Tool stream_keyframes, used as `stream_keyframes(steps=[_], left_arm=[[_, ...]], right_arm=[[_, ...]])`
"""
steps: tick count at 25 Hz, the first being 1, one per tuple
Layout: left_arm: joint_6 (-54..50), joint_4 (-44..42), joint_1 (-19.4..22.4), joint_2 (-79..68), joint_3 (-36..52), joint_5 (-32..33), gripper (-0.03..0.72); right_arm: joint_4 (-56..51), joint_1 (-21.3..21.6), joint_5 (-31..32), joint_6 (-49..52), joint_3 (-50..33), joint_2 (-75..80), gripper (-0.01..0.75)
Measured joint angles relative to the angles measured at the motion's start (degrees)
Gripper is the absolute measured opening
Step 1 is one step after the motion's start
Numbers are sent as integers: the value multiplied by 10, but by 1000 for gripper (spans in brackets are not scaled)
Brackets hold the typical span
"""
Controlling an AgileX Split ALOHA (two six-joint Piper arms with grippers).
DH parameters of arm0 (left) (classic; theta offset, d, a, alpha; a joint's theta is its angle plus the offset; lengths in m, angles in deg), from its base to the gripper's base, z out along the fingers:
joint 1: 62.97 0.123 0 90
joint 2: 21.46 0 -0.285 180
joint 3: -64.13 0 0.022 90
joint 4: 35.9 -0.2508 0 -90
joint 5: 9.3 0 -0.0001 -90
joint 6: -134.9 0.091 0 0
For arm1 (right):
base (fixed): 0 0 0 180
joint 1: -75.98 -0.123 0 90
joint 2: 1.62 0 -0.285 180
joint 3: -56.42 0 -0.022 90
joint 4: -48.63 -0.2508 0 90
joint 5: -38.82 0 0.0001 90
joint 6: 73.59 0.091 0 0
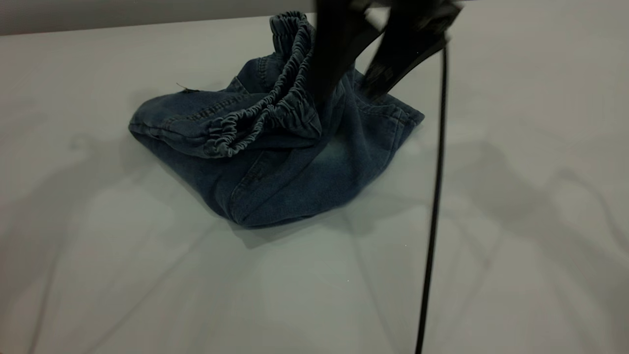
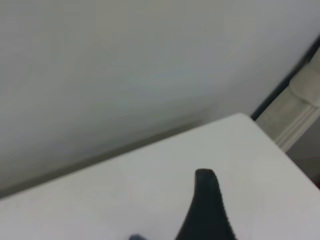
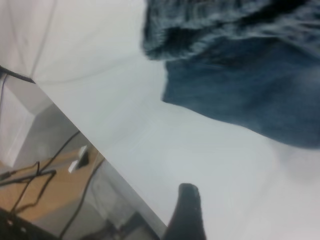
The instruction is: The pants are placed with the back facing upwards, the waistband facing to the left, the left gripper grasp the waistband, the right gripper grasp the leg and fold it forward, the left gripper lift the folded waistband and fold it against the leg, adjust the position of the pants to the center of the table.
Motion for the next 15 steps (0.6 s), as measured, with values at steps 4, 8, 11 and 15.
stream_keyframes(steps=[4, 8, 11, 15], left_arm=[[-2, 0, 0, 24, 0, -1, 488], [-2, 2, 0, 29, 0, -1, 488], [-2, 2, 0, 29, 0, -2, 488], [-2, 2, 0, 29, 0, 8, 488]], right_arm=[[-15, -53, -79, 0, -10, 21, 542], [-60, -102, -127, -44, -8, 55, 542], [-114, -128, -149, -89, -8, 74, 542], [-168, -132, -188, -136, -7, 79, 542]])
